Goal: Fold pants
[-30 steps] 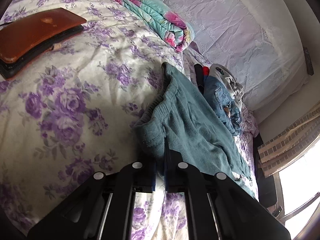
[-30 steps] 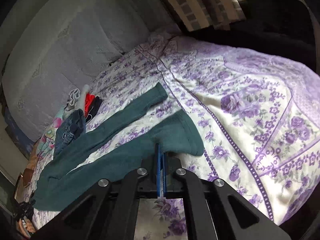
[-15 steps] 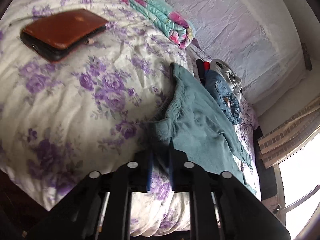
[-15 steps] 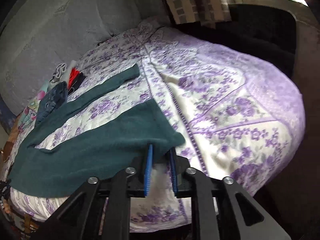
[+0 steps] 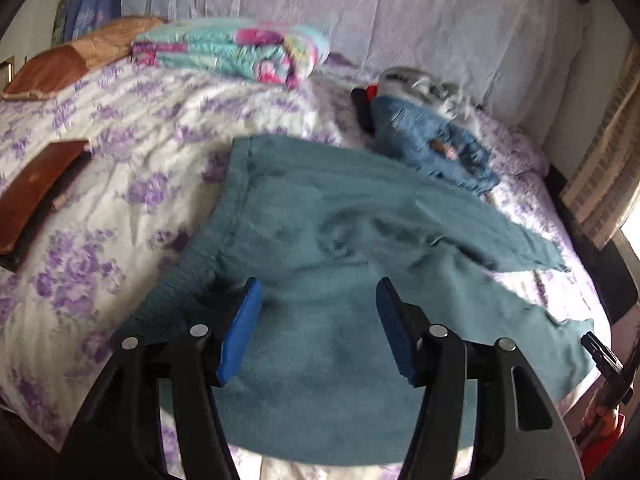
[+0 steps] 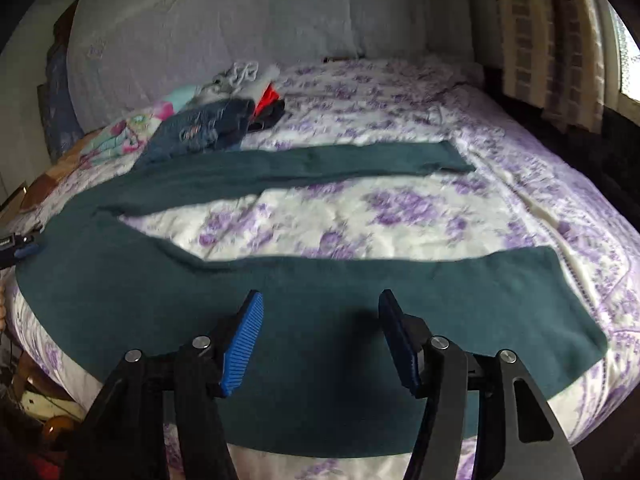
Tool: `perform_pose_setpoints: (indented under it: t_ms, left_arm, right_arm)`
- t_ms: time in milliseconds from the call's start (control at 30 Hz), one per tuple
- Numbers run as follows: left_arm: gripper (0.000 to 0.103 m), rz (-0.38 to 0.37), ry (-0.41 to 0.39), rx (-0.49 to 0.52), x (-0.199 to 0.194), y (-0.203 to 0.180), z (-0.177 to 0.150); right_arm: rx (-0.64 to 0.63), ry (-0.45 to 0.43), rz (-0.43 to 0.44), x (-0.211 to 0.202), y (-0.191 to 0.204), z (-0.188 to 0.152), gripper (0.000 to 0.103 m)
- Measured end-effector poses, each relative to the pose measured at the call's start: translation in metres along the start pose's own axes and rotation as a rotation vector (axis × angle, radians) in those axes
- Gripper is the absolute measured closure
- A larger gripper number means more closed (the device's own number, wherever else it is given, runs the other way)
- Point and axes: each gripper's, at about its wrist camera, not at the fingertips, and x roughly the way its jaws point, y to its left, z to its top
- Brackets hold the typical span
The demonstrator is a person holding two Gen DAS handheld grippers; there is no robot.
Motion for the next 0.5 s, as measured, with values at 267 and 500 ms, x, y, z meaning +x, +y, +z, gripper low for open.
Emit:
perform_pose_setpoints:
  t_ms: [267, 500]
  left_arm:
    - [0.037, -0.085, -0.050, -0.067, -0.021, 0.014, 0.023]
    - [0.032, 0.065, 0.007, -0.027, 0.029, 0.015, 0.052]
  right_arm:
    - [-0.044, -0.135, 0.043, -0.028, 0.027, 0.031, 0.039]
    - [-0.140, -0.054, 0.294, 0.025, 0.127, 0.066, 0.036]
